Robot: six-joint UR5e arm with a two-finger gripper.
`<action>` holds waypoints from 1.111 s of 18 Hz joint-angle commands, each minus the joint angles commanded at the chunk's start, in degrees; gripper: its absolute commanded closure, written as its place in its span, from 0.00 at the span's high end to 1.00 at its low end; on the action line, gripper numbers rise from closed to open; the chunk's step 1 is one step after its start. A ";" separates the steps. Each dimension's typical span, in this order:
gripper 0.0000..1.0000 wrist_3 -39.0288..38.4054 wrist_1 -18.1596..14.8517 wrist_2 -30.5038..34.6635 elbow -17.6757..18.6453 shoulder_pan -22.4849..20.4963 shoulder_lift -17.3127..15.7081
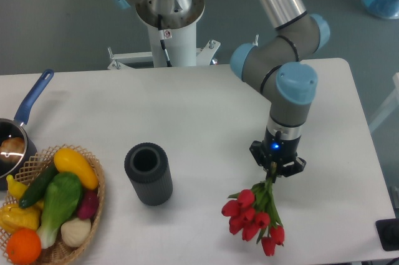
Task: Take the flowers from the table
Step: 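Lift the red tulip bunch up off the table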
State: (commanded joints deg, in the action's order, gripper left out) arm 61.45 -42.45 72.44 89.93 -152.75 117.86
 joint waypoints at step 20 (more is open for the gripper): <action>0.11 -4.58 0.18 -16.02 -4.67 -2.46 -6.33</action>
State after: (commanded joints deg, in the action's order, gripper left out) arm 56.87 -42.28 56.43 85.25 -155.21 111.53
